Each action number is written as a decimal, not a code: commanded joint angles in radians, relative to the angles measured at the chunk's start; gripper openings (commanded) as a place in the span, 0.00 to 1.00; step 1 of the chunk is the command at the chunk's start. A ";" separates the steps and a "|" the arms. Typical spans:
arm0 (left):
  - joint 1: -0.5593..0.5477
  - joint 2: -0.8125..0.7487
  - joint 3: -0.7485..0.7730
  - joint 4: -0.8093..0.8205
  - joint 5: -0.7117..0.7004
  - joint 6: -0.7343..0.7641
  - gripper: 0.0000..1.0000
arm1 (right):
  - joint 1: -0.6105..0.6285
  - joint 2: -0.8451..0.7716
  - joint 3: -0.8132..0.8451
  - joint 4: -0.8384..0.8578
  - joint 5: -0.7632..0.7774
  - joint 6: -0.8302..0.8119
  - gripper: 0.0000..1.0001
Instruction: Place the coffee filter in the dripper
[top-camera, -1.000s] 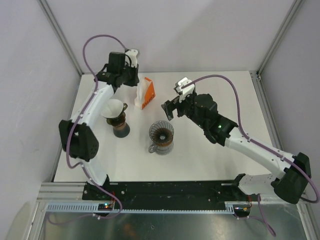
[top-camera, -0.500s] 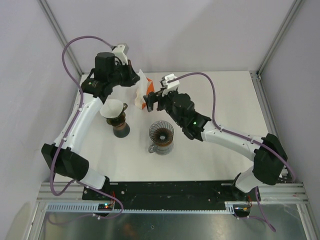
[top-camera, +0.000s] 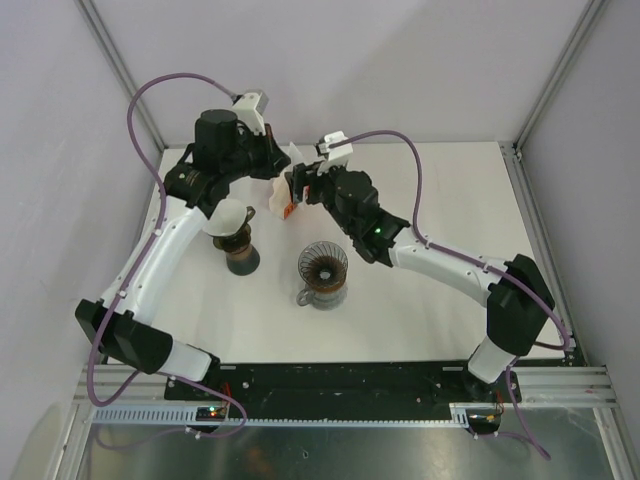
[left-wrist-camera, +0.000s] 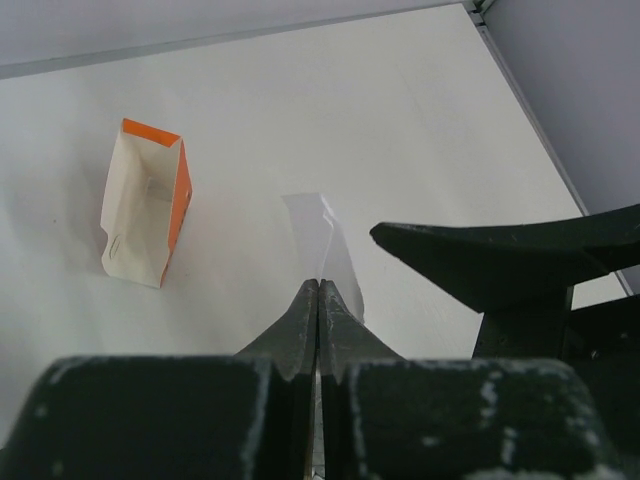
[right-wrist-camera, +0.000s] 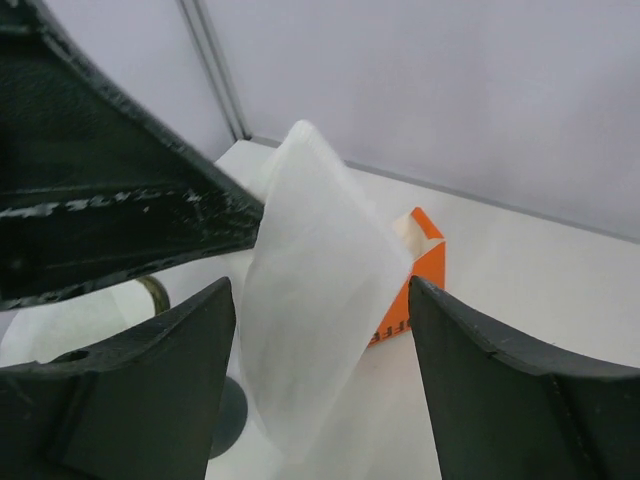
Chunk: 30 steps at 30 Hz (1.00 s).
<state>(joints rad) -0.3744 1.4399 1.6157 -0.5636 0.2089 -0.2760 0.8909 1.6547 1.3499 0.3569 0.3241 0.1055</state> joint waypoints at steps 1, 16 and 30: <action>-0.008 -0.030 -0.010 0.016 -0.030 0.030 0.00 | -0.012 0.004 0.055 0.016 -0.001 0.007 0.72; -0.011 -0.024 -0.004 0.016 -0.040 0.054 0.00 | 0.009 -0.075 0.035 -0.011 -0.070 -0.033 0.73; -0.016 -0.025 -0.006 0.017 -0.031 0.061 0.00 | -0.006 -0.043 0.023 0.039 -0.037 -0.013 0.58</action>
<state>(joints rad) -0.3805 1.4399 1.6154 -0.5636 0.1757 -0.2344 0.8925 1.6119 1.3598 0.3302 0.2581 0.0788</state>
